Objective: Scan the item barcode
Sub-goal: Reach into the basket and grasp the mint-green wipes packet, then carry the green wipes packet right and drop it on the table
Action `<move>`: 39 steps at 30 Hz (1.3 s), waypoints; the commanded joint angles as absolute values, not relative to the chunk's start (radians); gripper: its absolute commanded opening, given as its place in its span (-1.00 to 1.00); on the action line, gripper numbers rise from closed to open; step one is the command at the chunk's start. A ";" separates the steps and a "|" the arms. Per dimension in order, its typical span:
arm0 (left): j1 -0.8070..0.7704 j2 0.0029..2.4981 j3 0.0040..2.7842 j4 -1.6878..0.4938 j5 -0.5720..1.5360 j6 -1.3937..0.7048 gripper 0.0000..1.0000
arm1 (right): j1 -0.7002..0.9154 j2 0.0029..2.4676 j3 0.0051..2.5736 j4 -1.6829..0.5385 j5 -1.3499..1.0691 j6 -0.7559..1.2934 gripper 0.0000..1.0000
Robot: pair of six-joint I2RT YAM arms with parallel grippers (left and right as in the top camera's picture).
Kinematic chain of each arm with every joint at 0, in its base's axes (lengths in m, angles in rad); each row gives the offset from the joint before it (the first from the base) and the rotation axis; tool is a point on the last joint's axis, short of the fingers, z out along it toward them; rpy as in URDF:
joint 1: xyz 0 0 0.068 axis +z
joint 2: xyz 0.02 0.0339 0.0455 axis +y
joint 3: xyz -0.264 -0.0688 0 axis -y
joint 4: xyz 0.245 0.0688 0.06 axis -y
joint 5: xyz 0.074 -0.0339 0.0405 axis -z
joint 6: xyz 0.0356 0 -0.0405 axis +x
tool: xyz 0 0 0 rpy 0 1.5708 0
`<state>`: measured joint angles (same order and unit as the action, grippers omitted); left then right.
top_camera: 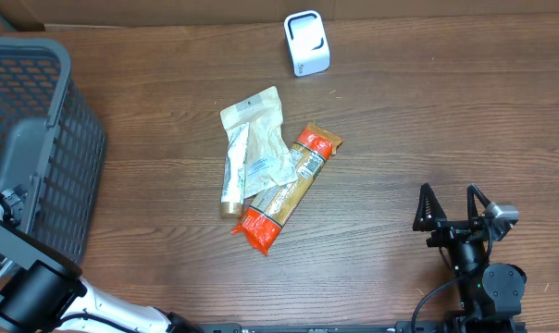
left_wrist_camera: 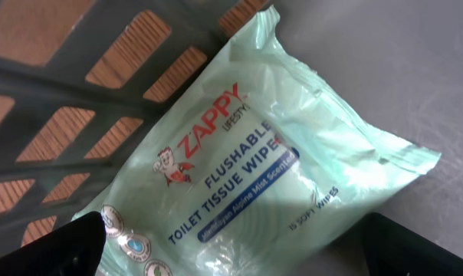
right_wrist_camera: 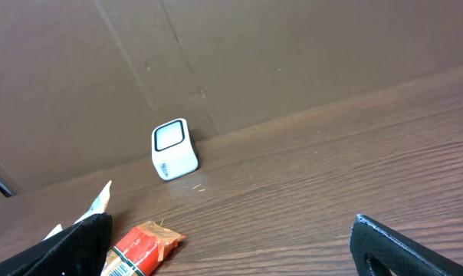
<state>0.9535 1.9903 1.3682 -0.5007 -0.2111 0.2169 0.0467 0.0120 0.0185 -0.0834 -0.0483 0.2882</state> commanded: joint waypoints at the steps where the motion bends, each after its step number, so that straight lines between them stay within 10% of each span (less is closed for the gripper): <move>1: 0.963 2.103 1.336 -0.528 -0.212 0.247 1.00 | 0.051 0.003 0.008 -0.080 -0.049 0.290 1.00; 5: 0.962 2.123 1.336 -0.531 -0.206 0.239 0.60 | 0.051 0.003 0.008 -0.080 -0.049 0.290 1.00; 12: 0.961 2.123 1.336 -0.540 -0.182 0.239 -0.92 | 0.051 0.003 0.008 -0.080 -0.049 0.290 1.00; 39: 0.826 1.881 2.081 -0.992 0.275 -0.072 -0.92 | 0.051 0.003 0.008 -0.080 -0.049 0.290 1.00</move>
<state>0.8524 1.9999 1.9732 -0.9802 0.1101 0.0086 0.0467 0.0120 0.0185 -0.0834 -0.0479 0.2882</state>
